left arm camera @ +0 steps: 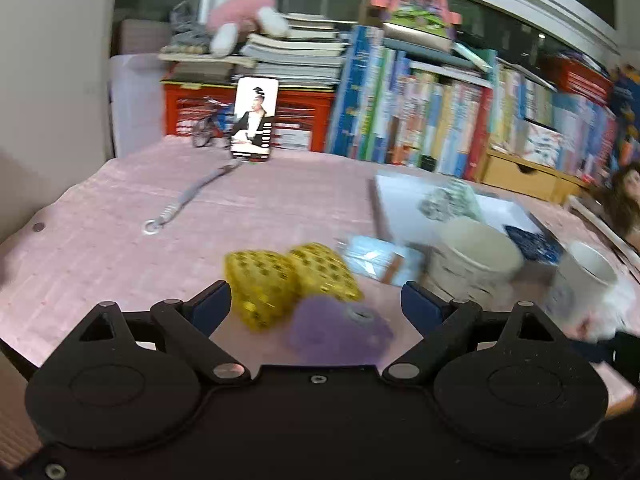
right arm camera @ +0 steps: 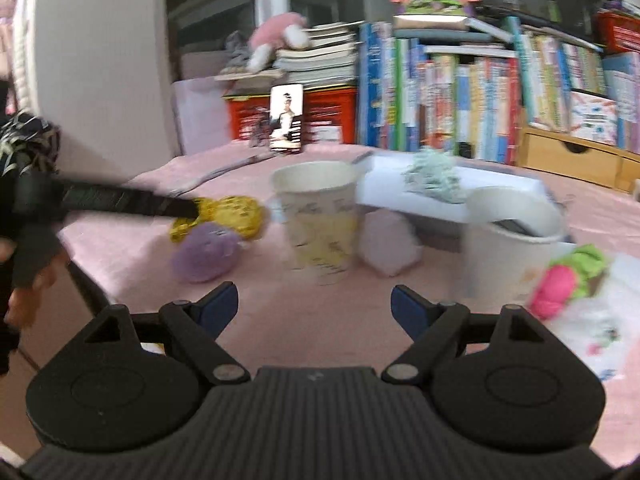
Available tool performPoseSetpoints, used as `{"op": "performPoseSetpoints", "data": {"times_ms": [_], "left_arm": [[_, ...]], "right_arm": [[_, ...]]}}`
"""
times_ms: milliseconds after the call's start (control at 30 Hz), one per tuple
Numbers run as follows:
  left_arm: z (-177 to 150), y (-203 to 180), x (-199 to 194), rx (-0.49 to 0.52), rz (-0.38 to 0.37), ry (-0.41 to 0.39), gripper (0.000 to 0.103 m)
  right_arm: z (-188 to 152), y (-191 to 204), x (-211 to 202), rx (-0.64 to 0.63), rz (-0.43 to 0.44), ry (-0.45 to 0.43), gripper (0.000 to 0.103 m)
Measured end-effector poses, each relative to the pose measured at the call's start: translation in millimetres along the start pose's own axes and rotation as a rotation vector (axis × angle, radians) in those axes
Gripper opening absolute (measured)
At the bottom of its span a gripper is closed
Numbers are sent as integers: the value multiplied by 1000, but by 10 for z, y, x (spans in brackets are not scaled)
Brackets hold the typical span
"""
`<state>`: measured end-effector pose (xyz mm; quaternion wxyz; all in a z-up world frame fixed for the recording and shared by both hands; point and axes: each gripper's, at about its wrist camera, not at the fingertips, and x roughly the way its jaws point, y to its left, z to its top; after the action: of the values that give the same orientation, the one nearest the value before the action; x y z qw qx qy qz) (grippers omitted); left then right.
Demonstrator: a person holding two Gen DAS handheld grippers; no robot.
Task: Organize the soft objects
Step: 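Grasp the yellow sequined toy with the left tool while the right tool grasps the purple plush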
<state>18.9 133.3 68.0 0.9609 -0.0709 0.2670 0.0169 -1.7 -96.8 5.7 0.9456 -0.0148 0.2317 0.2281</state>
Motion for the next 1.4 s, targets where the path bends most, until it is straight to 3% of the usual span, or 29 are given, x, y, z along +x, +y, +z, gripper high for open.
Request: {"op": "performPoseSetpoints", "data": {"times_ms": [200,467,833,1033,1400], "left_arm": [[122,235,258,-46,43,20,91],[147,370,623,-114,53,66,91],[118,418,944,-155,17,151,90],[119,475,1040,-200,-32,197,82],[126,475,1075,-214,-65,213,76]], "right_arm": [[-26,354,267,-58,63,-5,90],[-29,586,575,-79,83,-22,90],[4,691,858,-98,47,-15,90],[23,680,948,-89,35,5,90],[40,693,1009,-97,48,14,87]]}}
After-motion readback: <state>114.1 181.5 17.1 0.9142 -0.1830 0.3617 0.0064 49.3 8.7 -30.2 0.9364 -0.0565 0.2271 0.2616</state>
